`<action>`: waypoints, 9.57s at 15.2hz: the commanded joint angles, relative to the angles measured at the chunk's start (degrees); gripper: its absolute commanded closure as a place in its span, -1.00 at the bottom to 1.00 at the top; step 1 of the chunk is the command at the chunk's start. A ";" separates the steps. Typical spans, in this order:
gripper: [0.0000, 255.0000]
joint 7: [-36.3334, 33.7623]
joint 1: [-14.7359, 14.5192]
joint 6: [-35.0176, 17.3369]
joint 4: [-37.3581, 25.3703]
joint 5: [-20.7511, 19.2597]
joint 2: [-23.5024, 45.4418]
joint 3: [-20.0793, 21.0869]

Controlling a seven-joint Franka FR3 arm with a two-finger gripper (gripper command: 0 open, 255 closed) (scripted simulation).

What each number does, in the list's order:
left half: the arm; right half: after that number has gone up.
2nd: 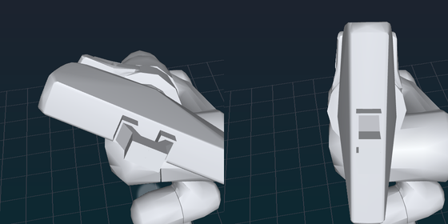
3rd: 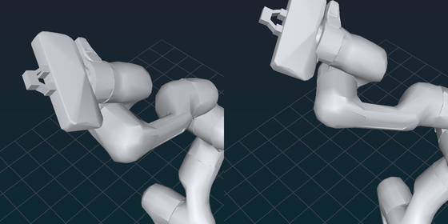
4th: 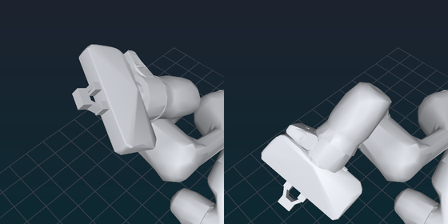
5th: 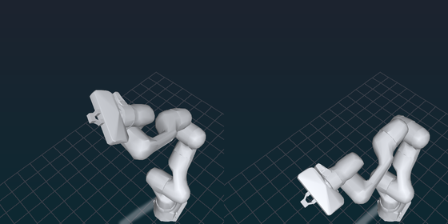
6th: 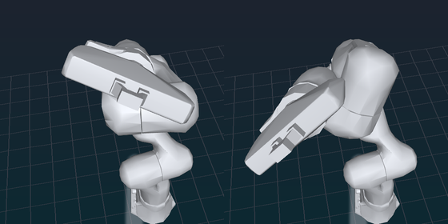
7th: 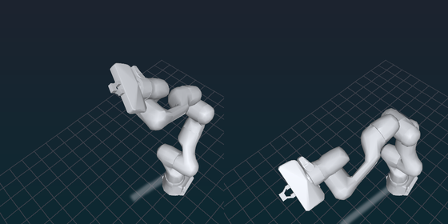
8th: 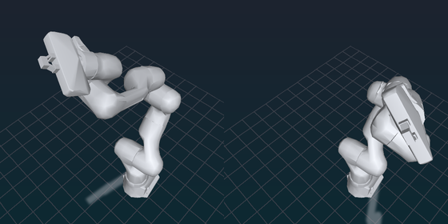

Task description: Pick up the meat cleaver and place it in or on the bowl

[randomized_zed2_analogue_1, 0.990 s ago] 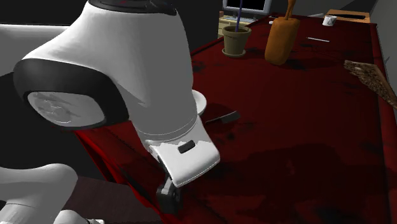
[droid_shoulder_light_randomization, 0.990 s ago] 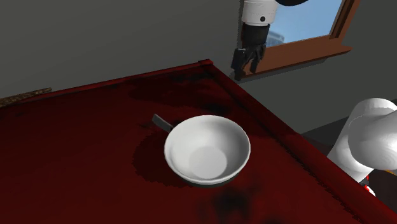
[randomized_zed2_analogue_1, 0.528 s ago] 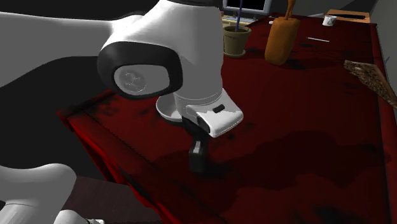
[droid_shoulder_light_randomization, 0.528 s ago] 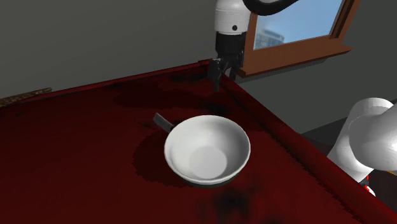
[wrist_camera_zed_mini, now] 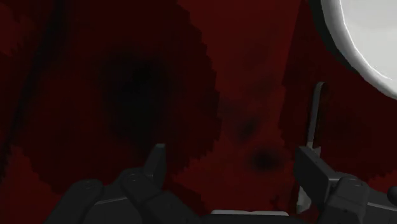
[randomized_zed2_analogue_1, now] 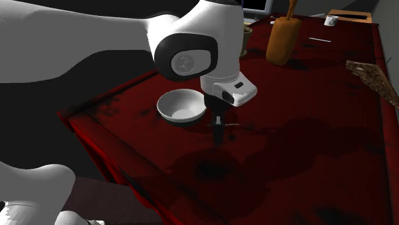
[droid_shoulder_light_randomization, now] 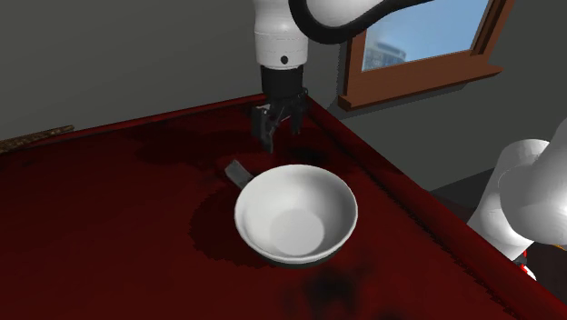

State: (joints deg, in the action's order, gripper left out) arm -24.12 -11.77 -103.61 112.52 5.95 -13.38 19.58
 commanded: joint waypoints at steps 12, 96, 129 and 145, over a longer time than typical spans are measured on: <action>-1.00 -8.68 -4.66 -1.71 -14.37 -6.68 17.73 6.92; 1.00 -23.26 -5.69 8.53 -16.17 -9.21 3.82 8.20; -1.00 -29.71 -11.17 0.35 6.23 -1.71 -11.60 11.71; -1.00 -29.92 -10.97 7.62 -1.41 -2.03 -11.21 11.48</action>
